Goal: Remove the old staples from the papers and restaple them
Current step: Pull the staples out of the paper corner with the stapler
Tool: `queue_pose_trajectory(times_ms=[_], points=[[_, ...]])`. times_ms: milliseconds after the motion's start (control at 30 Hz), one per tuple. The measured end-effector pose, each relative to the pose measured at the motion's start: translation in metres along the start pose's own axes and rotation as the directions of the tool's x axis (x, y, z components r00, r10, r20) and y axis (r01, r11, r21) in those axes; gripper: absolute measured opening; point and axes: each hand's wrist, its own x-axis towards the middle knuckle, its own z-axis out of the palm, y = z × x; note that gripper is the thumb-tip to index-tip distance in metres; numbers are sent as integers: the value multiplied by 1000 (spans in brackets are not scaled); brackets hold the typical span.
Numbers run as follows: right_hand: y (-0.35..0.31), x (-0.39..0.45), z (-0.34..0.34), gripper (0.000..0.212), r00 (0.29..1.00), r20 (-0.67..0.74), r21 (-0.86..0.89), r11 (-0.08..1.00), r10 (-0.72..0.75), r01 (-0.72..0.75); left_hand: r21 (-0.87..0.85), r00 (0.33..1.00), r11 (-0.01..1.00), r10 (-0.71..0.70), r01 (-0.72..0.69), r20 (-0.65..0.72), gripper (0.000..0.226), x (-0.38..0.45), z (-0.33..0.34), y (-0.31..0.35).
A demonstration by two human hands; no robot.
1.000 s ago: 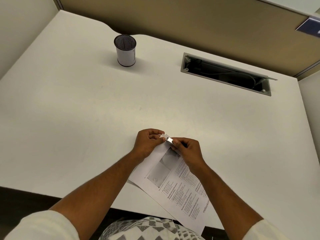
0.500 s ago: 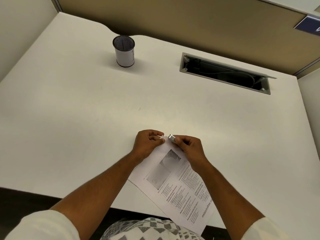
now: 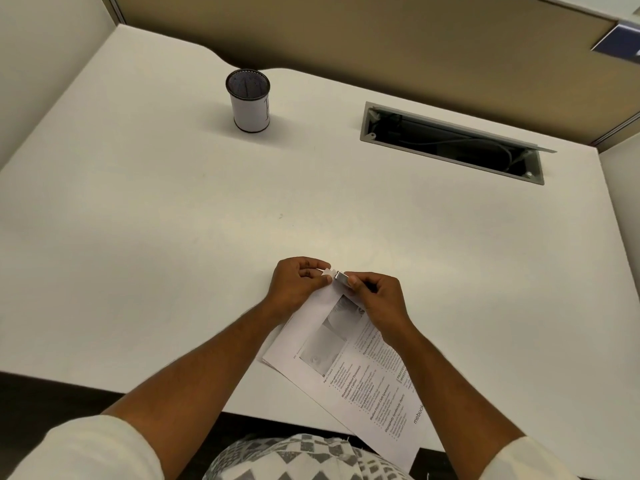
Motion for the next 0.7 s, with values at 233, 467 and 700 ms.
queue_pose_trajectory(times_ms=[233, 467, 700], points=[[-2, 2, -4, 16, 999, 40, -3, 1000, 22, -22, 27, 1000, 1000, 11, -10, -10, 24, 1, 1, -1], [0, -3, -4, 19, 998, 55, -10, 1000, -7, 8, 11, 1000, 1000, -9, 9, -17, 23, 1, -1, 1], [-2, -1, -4, 16, 999, 46, 11, 1000, 16, -17, -8, 1000, 1000, -16, 16, 9, 22, -1, -1, 3]])
